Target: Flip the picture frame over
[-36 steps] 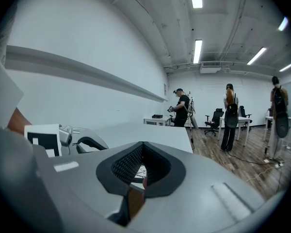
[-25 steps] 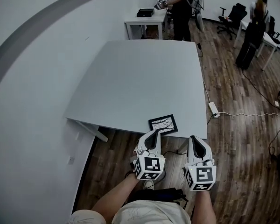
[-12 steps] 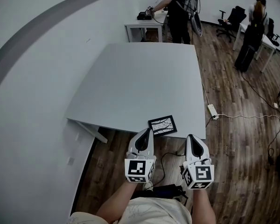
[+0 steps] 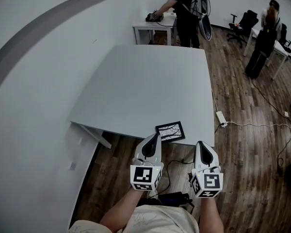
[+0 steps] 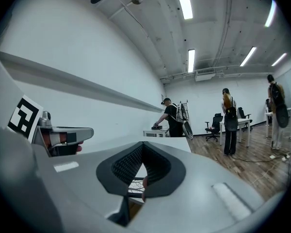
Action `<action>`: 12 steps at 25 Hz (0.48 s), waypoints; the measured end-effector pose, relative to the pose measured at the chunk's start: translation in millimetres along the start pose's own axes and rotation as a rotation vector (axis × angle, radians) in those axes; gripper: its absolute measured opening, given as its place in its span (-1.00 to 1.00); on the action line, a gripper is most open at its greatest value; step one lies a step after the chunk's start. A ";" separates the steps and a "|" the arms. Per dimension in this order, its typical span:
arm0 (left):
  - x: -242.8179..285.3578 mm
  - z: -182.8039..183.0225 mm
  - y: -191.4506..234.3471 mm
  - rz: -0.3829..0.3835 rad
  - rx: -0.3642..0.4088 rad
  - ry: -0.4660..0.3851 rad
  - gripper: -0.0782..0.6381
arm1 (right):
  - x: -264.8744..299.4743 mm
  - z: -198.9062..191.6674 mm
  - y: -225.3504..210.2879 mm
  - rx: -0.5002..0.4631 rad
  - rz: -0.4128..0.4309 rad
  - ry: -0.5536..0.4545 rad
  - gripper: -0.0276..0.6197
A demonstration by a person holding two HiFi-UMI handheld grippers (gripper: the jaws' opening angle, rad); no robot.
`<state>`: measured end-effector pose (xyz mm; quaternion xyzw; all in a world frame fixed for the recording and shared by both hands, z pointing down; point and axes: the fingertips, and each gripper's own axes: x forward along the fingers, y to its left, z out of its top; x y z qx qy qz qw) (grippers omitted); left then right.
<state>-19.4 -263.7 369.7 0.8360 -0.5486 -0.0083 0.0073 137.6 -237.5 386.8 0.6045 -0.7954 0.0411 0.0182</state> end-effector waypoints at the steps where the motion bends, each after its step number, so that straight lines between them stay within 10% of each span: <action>1: 0.2 1.7 0.1 0.000 0.003 -0.003 -0.78 | 0.1 1.1 0.0 -0.002 0.000 -0.001 -0.85; 12: -4.6 2.1 2.5 -0.003 0.005 -0.017 -0.78 | -1.5 7.3 4.2 -0.020 -0.004 -0.010 -0.85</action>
